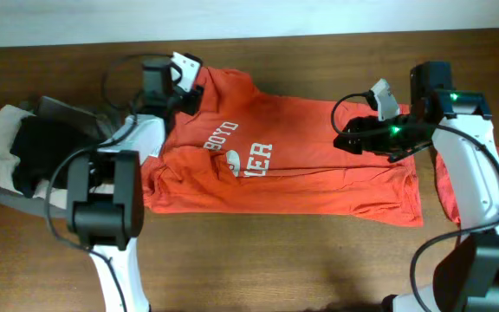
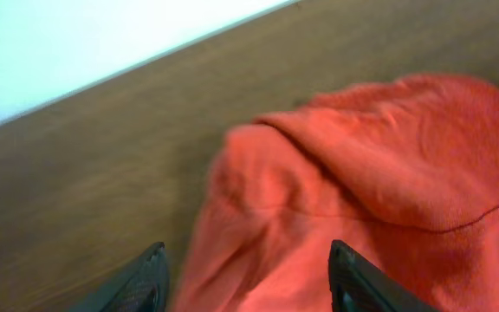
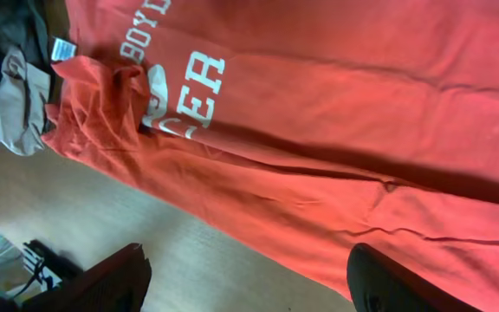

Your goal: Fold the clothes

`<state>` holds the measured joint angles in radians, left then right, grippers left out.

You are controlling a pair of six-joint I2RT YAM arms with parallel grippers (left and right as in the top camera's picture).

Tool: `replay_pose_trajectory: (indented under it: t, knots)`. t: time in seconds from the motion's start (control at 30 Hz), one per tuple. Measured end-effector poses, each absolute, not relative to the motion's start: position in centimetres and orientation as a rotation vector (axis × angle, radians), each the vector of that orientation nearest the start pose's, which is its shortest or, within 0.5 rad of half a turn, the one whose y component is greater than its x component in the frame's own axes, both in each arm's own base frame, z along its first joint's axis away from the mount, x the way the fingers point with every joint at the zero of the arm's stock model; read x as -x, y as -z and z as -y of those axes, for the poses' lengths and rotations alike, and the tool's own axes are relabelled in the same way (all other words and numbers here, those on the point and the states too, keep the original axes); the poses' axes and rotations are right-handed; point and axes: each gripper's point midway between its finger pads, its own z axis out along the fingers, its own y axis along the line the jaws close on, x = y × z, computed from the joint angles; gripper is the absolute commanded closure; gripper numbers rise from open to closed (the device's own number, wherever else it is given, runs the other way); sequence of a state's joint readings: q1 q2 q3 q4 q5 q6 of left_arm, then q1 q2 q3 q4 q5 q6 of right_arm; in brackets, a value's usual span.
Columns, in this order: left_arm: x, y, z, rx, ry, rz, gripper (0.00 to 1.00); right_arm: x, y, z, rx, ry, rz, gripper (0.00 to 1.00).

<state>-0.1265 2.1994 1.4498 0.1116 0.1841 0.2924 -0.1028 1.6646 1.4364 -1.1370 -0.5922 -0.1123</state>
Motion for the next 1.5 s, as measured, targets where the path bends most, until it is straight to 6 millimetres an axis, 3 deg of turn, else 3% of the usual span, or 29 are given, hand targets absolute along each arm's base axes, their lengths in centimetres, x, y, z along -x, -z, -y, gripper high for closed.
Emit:
replay_pose_trajectory:
  t: [0.17,0.37,0.4,0.6,0.77,1.07,1.37,1.43,1.5]
  knots:
    - [-58.0,-3.4,12.9,-0.603,0.135,-2.127,0.53,-34.5,-17.5,-5.8,0.105,-0.773,-2.758,0.22]
    - [-57.7,-1.4,13.8,-0.623,0.138,-2.149,0.98,-34.4,-17.3,-5.5,0.1,-0.743,-2.77,0.22]
    - [-57.9,-1.4,13.6,-0.622,0.126,-2.145,1.0,-34.4,-17.3,-5.4,0.101,-0.739,-2.771,0.22]
    - [-58.2,-2.0,13.0,-0.619,0.096,-2.22,1.0,-34.4,-17.1,-5.1,0.097,-0.712,-2.78,0.22]
    - [-57.4,-3.4,12.6,-0.638,0.096,-2.356,1.0,-34.5,-17.1,-5.0,0.097,-0.702,-2.78,0.22]
    - [-52.7,-7.8,12.3,-0.684,0.115,-2.575,1.0,-34.5,-17.1,-5.0,0.097,-0.701,-2.779,0.22]
    - [-47.2,-6.2,11.5,-0.694,0.13,-2.821,0.98,-34.5,-17.1,-5.0,0.096,-0.702,-2.78,0.22]
    - [-45.7,-5.9,11.2,-0.691,0.132,-2.888,0.92,-34.5,-17.1,-5.0,0.095,-0.703,-2.782,0.22]
    - [-44.9,-5.8,11.0,-0.673,0.13,-2.927,0.72,-34.5,-17.1,-5.0,0.096,-0.703,-2.782,0.22]
